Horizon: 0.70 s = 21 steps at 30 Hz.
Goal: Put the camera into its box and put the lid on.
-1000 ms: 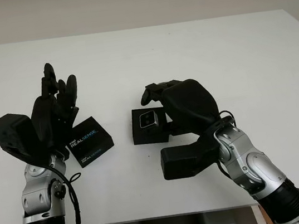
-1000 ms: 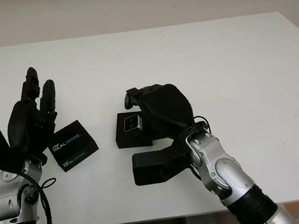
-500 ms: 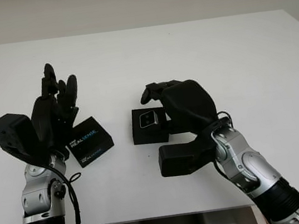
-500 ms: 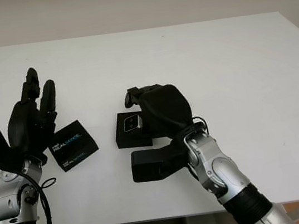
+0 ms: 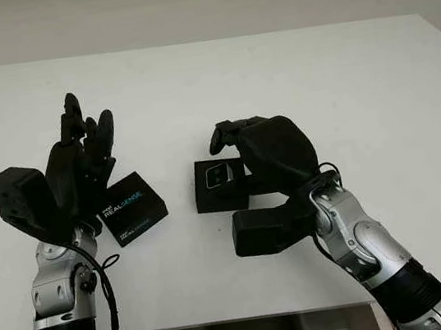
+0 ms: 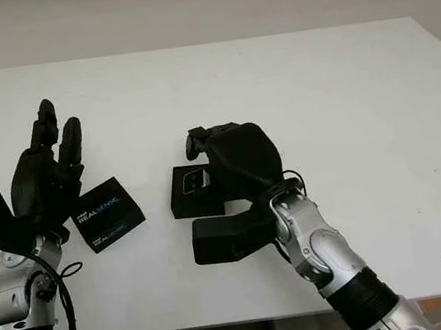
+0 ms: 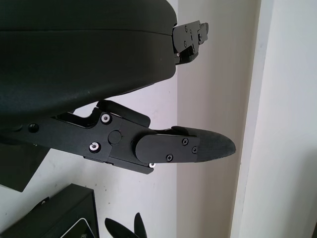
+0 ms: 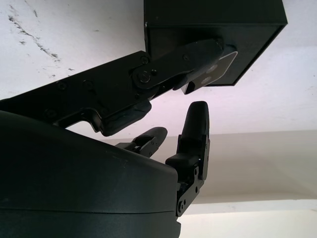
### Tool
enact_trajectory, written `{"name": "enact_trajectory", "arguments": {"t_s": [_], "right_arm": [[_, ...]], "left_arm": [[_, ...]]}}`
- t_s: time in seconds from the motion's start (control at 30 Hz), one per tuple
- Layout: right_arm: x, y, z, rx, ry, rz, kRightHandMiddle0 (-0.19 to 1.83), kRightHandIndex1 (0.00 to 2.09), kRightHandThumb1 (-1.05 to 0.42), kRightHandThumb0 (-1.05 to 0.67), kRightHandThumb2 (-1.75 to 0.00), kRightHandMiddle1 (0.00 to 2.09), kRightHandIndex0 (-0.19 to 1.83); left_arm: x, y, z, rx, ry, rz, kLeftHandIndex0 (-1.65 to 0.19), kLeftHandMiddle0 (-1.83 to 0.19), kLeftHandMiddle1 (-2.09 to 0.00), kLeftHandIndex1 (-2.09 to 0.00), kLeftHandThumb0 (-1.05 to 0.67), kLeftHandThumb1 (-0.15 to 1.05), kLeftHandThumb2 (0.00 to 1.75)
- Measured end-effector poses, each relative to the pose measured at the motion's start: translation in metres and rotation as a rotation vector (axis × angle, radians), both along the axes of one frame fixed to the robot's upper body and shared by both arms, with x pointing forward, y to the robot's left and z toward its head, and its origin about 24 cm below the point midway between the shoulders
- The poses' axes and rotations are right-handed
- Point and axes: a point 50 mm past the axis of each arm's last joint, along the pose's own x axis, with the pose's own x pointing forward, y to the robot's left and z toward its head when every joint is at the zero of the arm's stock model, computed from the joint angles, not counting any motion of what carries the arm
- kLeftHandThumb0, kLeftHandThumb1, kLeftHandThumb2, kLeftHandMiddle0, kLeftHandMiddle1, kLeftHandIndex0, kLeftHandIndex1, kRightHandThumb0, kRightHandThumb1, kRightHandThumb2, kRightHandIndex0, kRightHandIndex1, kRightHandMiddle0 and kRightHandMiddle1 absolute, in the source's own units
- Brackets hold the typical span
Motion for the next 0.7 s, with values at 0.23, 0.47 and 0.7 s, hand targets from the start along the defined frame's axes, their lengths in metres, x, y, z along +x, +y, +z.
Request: {"name": "enact_trajectory", "arguments": {"t_s": [0.23, 0.47, 0.7], "right_arm": [[-0.0007, 0.0009, -0.0014, -0.053, 0.037, -0.006, 0.41, 0.15, -0.95, -0.7, -0.05, 1.12, 0.5], [-0.0012, 0.001, -0.0005, -0.078, 0.04, -0.013, 0.43, 0.15, -0.94, -0.68, -0.05, 1.09, 0.5], [-0.0013, 0.0014, -0.0006, -0.074, 0.042, -0.011, 0.44, 0.15, -0.95, -0.62, -0.06, 1.07, 0.52]], "left_arm": [[0.0, 0.0002, 0.0002, 0.01, -0.001, 0.004, 0.19, 0.19, 0.0, 0.0, -0.64, 1.05, 0.36], [-0.0001, 0.0004, 0.0004, 0.01, -0.001, 0.008, 0.19, 0.19, -0.01, 0.0, -0.65, 1.05, 0.35], [-0.0004, 0.0002, 0.0019, 0.011, -0.007, 0.008, 0.19, 0.19, -0.01, 0.0, -0.65, 1.05, 0.35]]}}
